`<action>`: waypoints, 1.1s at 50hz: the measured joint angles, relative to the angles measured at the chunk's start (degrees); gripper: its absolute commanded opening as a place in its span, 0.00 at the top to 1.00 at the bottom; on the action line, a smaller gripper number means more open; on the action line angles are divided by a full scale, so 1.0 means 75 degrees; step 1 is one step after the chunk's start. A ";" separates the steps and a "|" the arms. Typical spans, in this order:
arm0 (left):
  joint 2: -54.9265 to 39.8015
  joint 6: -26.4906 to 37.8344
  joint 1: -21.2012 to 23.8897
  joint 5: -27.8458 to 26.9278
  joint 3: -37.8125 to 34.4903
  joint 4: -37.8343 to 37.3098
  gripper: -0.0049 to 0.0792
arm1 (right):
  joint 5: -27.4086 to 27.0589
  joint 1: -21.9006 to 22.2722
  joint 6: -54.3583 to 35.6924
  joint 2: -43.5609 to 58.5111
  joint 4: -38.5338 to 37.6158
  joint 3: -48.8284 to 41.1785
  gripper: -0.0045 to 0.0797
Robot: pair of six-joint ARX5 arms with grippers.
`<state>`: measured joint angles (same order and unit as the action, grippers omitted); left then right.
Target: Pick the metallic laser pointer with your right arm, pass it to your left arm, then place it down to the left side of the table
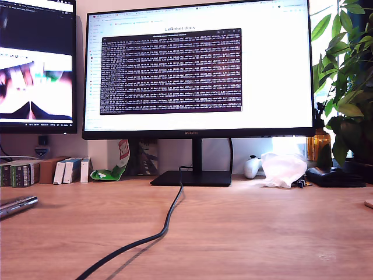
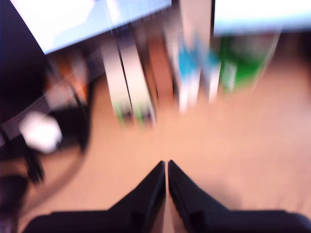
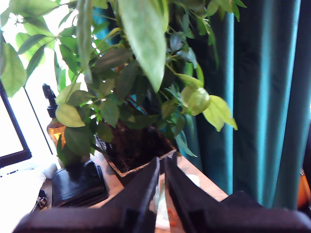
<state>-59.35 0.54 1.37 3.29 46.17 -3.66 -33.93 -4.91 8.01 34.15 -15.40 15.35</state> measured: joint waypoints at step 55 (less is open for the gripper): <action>0.1996 0.0280 0.0472 0.0428 -0.4366 0.1935 0.96 | -0.0210 -0.0662 -0.0775 -0.1568 0.0758 -0.2008 0.94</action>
<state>-44.38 2.63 4.91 6.50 13.43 10.85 -35.51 -9.87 2.20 22.39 -9.72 0.30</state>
